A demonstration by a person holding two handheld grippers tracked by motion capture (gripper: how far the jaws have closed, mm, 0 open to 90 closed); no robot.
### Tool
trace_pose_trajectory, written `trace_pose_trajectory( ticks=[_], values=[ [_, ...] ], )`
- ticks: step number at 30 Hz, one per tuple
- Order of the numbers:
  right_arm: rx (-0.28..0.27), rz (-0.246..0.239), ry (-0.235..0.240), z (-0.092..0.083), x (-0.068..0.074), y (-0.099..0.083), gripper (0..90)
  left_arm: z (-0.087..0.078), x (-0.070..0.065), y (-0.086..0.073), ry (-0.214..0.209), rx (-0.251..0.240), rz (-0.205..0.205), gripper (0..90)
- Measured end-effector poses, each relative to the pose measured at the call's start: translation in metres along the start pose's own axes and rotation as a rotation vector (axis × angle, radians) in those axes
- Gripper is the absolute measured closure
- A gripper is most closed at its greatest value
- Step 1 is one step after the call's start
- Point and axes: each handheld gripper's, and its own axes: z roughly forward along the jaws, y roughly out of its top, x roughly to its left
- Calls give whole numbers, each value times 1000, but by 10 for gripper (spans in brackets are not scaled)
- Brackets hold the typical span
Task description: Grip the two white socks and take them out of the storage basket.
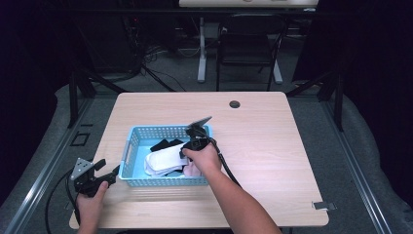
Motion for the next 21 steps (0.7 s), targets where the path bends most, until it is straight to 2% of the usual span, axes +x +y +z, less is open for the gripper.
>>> trace_pose_trajectory(
  ticks=[1,2,6,9,11,12,13,14,15,16,17,18,21],
  values=[
    [0,0,0,0,0,0,679,0,0,0,0,0,0,245],
    [-11,-7,1,0,1,0,744,0,0,0,0,0,0,245],
    [-62,-22,1,-5,1,-2,831,0,0,0,1,1,1,245],
    [-69,-43,-3,-9,2,-3,898,1,-1,0,0,1,2,246],
    [-101,-59,3,-10,3,-4,900,0,-1,0,1,1,2,245],
    [-99,-74,6,-11,3,-4,899,1,-1,0,1,1,2,245],
    [-102,-60,4,-10,4,-4,882,1,-1,0,0,2,2,245],
    [-74,-49,-7,-10,4,-4,828,1,-1,0,0,2,2,245],
    [-74,-49,-7,-10,4,-4,828,1,-1,0,-1,3,4,245],
    [-74,-51,-23,-8,4,-3,762,1,-1,0,-1,3,4,245],
    [-56,-37,-62,-3,5,-3,703,1,-1,0,-1,2,4,245],
    [-47,-34,-67,-2,4,-3,680,1,-1,0,-2,3,4,245],
    [-28,-14,-44,3,2,-1,665,1,-1,0,-2,3,4,245]
  ],
)
